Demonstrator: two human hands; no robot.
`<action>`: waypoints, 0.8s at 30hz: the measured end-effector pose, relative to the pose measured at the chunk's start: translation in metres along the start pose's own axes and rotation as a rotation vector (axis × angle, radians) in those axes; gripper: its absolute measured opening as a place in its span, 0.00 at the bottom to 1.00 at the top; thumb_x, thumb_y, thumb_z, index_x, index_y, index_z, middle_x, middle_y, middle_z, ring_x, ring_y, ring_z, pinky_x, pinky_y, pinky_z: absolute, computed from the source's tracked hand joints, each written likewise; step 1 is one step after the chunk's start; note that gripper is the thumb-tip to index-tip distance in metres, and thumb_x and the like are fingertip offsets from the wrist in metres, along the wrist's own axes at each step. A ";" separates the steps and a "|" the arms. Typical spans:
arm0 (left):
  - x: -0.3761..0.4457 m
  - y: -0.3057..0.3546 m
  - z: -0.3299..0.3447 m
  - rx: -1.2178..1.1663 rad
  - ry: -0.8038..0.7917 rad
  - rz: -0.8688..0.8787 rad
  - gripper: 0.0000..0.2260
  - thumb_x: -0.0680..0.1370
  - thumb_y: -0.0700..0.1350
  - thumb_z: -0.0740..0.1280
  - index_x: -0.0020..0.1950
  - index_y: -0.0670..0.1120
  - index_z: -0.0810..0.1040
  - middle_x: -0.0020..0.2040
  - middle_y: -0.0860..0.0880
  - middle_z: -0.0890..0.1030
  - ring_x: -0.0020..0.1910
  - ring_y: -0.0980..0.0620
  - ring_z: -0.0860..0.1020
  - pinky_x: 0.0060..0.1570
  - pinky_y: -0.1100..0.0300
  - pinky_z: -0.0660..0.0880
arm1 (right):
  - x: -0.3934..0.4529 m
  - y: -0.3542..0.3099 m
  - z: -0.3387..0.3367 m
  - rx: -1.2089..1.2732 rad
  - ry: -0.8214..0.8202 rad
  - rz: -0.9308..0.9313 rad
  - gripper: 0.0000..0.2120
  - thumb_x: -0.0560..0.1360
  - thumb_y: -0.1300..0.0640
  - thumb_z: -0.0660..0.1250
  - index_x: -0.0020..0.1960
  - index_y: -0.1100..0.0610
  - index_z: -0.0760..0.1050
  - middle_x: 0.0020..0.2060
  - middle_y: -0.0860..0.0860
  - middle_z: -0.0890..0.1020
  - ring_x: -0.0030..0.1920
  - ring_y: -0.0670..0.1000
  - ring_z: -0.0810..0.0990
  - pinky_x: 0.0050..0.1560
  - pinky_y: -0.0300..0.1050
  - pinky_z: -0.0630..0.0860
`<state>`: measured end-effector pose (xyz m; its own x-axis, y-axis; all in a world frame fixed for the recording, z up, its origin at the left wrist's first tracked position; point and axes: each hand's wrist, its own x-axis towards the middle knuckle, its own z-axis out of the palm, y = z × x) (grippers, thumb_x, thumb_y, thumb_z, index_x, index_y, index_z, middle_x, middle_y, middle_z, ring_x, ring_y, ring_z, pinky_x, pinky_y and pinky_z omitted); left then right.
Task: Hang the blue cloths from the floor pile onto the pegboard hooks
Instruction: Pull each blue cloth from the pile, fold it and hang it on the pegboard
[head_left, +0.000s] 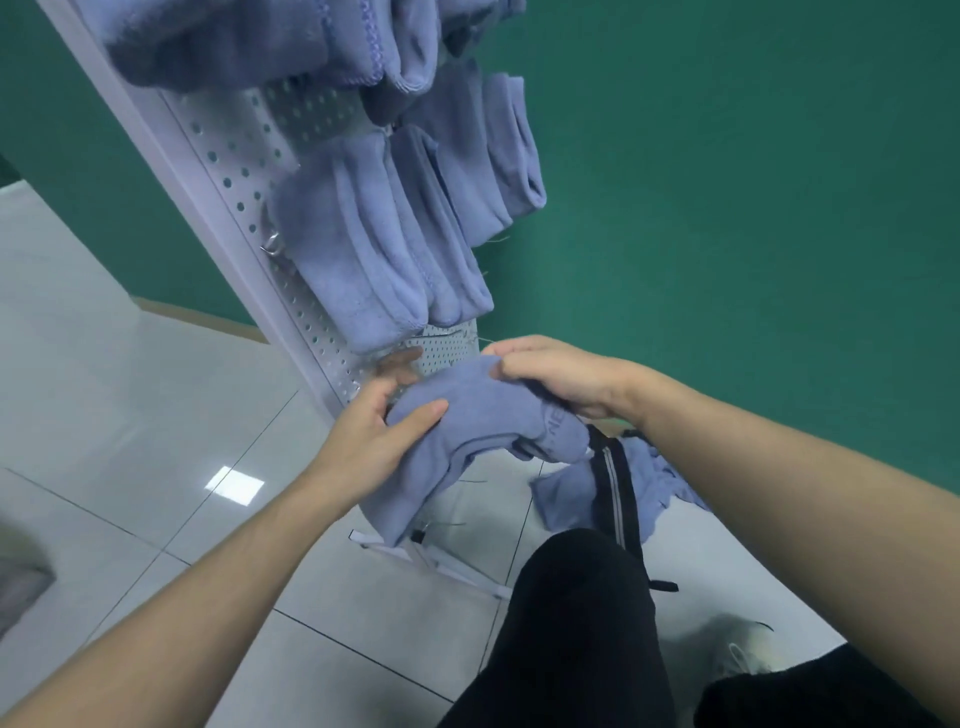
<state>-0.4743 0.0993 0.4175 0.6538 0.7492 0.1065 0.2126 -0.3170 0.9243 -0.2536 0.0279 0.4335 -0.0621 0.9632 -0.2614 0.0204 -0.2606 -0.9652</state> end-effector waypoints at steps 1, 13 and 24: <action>0.004 -0.002 -0.001 0.035 0.043 -0.009 0.14 0.72 0.56 0.69 0.55 0.53 0.75 0.61 0.65 0.75 0.58 0.71 0.75 0.54 0.75 0.70 | 0.007 -0.004 0.002 0.009 0.018 -0.030 0.08 0.65 0.56 0.66 0.43 0.56 0.74 0.35 0.52 0.76 0.34 0.49 0.75 0.36 0.45 0.70; 0.019 -0.013 -0.014 -0.135 0.186 -0.056 0.13 0.78 0.52 0.64 0.63 0.58 0.75 0.61 0.60 0.81 0.64 0.61 0.77 0.63 0.58 0.73 | 0.067 -0.019 0.016 0.014 0.049 -0.129 0.09 0.70 0.55 0.66 0.41 0.62 0.76 0.34 0.51 0.81 0.36 0.50 0.79 0.41 0.47 0.74; 0.032 -0.006 0.006 -0.423 0.431 -0.233 0.09 0.82 0.43 0.64 0.61 0.50 0.78 0.57 0.50 0.84 0.54 0.54 0.82 0.55 0.58 0.79 | 0.096 -0.025 0.003 -0.319 0.205 -0.257 0.11 0.77 0.60 0.69 0.59 0.58 0.81 0.55 0.53 0.85 0.58 0.52 0.83 0.58 0.42 0.79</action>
<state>-0.4503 0.1211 0.4132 0.2557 0.9650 -0.0578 -0.0481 0.0724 0.9962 -0.2633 0.1271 0.4326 0.0929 0.9954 0.0237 0.3382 -0.0092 -0.9410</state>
